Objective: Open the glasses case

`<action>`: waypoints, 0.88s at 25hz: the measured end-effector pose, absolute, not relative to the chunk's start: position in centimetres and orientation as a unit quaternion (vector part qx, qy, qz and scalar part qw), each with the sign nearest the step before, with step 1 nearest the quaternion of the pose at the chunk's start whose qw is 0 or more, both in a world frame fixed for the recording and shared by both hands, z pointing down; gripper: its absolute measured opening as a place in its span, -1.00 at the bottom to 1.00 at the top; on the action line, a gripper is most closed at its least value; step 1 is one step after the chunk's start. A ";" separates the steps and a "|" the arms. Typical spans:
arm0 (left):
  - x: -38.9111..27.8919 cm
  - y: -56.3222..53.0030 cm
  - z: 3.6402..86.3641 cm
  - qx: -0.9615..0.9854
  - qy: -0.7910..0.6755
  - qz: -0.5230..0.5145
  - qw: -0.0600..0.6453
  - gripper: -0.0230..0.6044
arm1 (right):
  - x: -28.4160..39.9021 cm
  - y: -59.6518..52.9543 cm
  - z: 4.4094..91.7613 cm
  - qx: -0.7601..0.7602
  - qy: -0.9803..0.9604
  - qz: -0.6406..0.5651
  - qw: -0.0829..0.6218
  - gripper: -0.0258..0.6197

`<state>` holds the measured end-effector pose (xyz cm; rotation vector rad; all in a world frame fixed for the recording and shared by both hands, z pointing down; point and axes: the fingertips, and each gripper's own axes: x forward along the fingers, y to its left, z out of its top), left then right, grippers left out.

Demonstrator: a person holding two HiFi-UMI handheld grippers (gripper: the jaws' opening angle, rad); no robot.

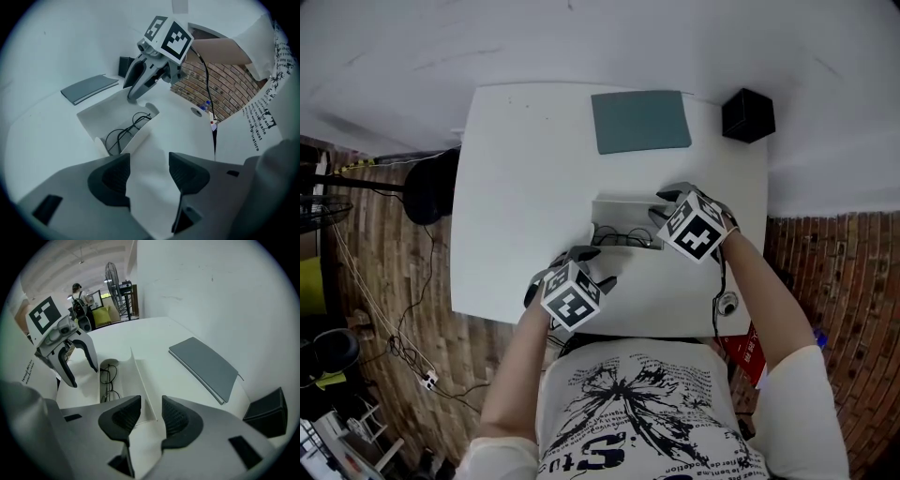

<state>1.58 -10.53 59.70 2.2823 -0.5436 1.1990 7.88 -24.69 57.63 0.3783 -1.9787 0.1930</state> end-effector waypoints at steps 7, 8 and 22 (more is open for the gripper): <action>1.9 -9.5 58.3 0.840 -0.193 0.444 0.244 -0.10 | 8.3 -22.8 54.2 0.190 -0.842 0.077 0.499 -0.40; 1.8 -9.5 58.0 0.839 -0.197 0.446 0.240 -0.14 | 8.3 -22.5 53.5 0.197 -0.844 0.076 0.493 -0.44; -0.2 -12.2 48.9 0.844 -0.332 0.374 0.193 -0.88 | 11.1 -19.9 41.3 0.387 -0.868 0.075 0.301 -0.87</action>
